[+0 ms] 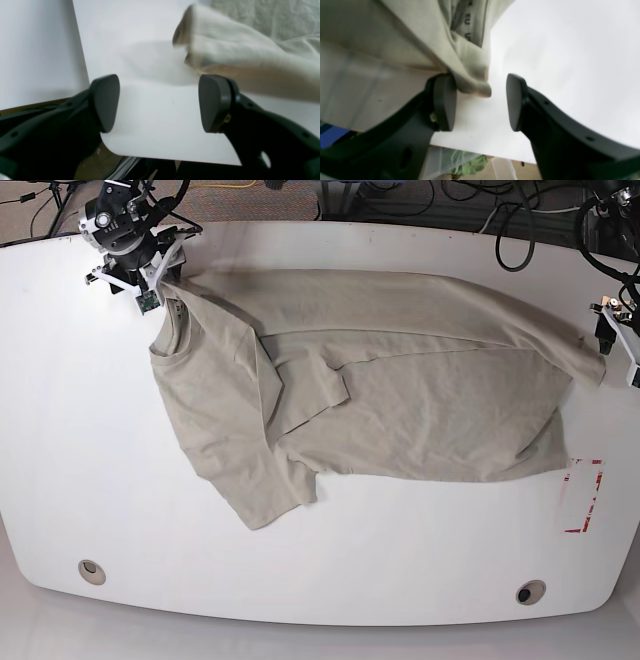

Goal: Layout the t-shirt on the table in an organized manner, then fold the t-shirt properly
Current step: 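Lower the held shirt edge onto the table with both grippers, then open both grippers to release the shirt edge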

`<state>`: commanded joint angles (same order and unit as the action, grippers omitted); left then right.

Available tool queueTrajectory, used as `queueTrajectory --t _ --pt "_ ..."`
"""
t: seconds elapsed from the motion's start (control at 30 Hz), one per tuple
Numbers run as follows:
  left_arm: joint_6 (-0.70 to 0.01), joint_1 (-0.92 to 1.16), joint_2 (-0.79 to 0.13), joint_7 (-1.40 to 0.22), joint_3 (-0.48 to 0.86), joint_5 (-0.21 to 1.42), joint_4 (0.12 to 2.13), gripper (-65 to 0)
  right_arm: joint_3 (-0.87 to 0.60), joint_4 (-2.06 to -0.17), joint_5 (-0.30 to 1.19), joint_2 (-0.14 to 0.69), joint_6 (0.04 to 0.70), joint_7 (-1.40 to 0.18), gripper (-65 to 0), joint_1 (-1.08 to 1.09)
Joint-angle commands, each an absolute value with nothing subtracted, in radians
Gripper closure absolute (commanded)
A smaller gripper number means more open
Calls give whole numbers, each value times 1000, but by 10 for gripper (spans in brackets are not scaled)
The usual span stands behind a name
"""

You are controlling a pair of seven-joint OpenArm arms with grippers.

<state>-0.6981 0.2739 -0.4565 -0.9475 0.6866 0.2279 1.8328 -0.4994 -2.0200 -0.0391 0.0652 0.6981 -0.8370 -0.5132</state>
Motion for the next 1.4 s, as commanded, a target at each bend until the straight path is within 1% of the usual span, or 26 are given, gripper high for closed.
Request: queueTrajectory --t 0.13,0.37,0.5,0.7,0.9,0.97,1.23,1.4 --pt "-698 274 -456 -944 667 228 1799 -447 -539 -2020 -38 96 698 -837 -308 -498" --pt "-698 280 -463 -944 671 228 1788 -447 -659 -2002 -38 108 698 -837 -308 -418" --pt "-698 305 -464 -944 673 228 1788 -447 -668 -2000 -38 143 698 -837 -308 -395" --pt "-698 325 -464 -943 674 228 1788 -447 -670 -2009 -38 147 698 -837 -308 -390" --pt "-698 335 -458 -947 748 237 1807 -447 -668 -2014 -30 140 698 -837 -308 -390" --pt "-698 328 -452 -947 760 237 1824 -447 -667 -2012 -30 125 698 -837 -308 -386" --pt "-698 229 -366 -947 763 229 1847 -447 -661 -2012 -30 54 698 -837 -308 -302" --pt "-698 128 -320 -949 754 228 1831 -449 -604 -2012 -38 30 698 -837 -308 -259"
